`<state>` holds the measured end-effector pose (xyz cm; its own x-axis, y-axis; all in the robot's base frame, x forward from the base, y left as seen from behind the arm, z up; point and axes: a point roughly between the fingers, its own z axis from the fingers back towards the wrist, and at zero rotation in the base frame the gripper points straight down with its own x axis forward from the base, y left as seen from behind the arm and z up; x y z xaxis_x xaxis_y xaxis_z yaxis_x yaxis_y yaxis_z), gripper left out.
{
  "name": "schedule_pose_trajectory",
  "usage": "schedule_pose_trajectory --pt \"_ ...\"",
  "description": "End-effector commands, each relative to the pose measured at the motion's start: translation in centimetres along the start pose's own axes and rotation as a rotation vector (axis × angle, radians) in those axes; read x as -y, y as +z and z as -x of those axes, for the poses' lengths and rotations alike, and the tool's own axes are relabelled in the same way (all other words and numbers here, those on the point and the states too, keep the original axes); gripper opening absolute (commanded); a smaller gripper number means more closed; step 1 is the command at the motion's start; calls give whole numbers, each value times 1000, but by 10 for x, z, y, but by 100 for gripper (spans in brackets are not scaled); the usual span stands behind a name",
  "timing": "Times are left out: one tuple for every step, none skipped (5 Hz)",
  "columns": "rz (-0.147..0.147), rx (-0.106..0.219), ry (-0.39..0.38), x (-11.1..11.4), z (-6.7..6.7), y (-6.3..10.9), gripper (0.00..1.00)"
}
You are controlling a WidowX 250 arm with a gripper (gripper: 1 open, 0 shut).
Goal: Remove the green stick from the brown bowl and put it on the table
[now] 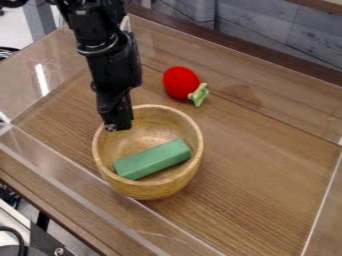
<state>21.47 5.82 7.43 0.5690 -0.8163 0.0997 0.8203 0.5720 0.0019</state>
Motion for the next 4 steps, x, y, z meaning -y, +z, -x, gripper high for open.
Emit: schedule_pose_trajectory --pt "-40 14 -5 -12 1 15 0" --pt "-35 11 -6 -13 7 16 0" --pt "-36 9 22 -18 2 7 0" --pt "-37 7 49 -22 -4 -3 0"
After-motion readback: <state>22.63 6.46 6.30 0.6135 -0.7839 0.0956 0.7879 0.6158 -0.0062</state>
